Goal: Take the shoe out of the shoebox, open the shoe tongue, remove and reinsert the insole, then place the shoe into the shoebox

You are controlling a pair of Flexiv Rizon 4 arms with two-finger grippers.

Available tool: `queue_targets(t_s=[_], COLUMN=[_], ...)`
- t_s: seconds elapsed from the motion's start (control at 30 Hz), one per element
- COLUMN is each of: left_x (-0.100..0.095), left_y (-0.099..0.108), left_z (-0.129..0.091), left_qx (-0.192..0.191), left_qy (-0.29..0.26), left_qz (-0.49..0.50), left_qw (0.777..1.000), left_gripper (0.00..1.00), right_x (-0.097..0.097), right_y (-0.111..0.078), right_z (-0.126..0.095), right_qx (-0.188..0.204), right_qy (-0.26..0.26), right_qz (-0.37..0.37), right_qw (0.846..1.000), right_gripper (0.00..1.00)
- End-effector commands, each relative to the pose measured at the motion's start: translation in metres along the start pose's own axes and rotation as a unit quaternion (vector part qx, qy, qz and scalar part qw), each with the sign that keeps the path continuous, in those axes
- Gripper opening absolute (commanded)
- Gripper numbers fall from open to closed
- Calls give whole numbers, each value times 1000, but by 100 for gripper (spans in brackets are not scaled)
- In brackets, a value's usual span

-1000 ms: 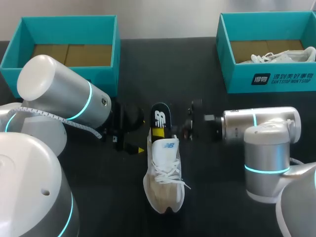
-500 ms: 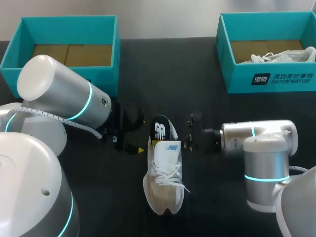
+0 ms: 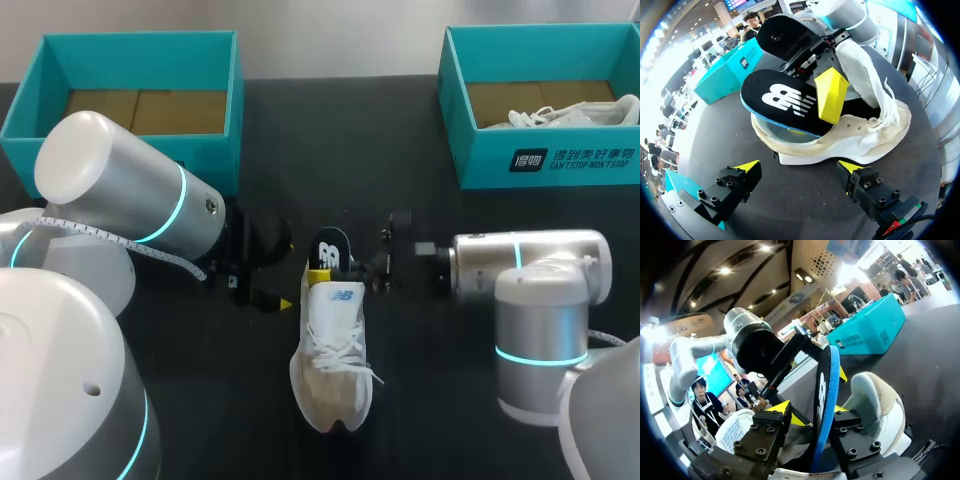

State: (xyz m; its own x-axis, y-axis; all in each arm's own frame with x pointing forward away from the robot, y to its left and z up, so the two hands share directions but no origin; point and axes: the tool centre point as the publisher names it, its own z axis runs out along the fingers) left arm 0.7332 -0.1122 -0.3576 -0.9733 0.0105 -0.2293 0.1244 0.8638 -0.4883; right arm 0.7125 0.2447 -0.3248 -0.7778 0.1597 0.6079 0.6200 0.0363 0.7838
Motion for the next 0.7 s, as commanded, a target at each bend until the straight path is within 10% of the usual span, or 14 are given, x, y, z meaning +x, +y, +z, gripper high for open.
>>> queue_targets(t_s=[0.03,0.23,0.33,0.7], left_x=[1,1,1,1], left_y=[1,1,1,1], left_z=[-1,-1,-1,-1], left_qx=[1,1,1,1], left_qy=[0,0,0,0], left_qz=[1,1,1,1], left_qw=[1000,1000,1000,1000], left_gripper=[100,100,100,100], right_x=[0,-6,-9,-7], right_y=[6,8,8,-19], right_z=[-2,-8,-9,-2], right_qx=[9,11,11,24], right_qy=[-4,-10,-12,-2], right_qz=[-2,-1,0,54], right_qw=[1000,1000,1000,998], right_gripper=[41,31,0,0])
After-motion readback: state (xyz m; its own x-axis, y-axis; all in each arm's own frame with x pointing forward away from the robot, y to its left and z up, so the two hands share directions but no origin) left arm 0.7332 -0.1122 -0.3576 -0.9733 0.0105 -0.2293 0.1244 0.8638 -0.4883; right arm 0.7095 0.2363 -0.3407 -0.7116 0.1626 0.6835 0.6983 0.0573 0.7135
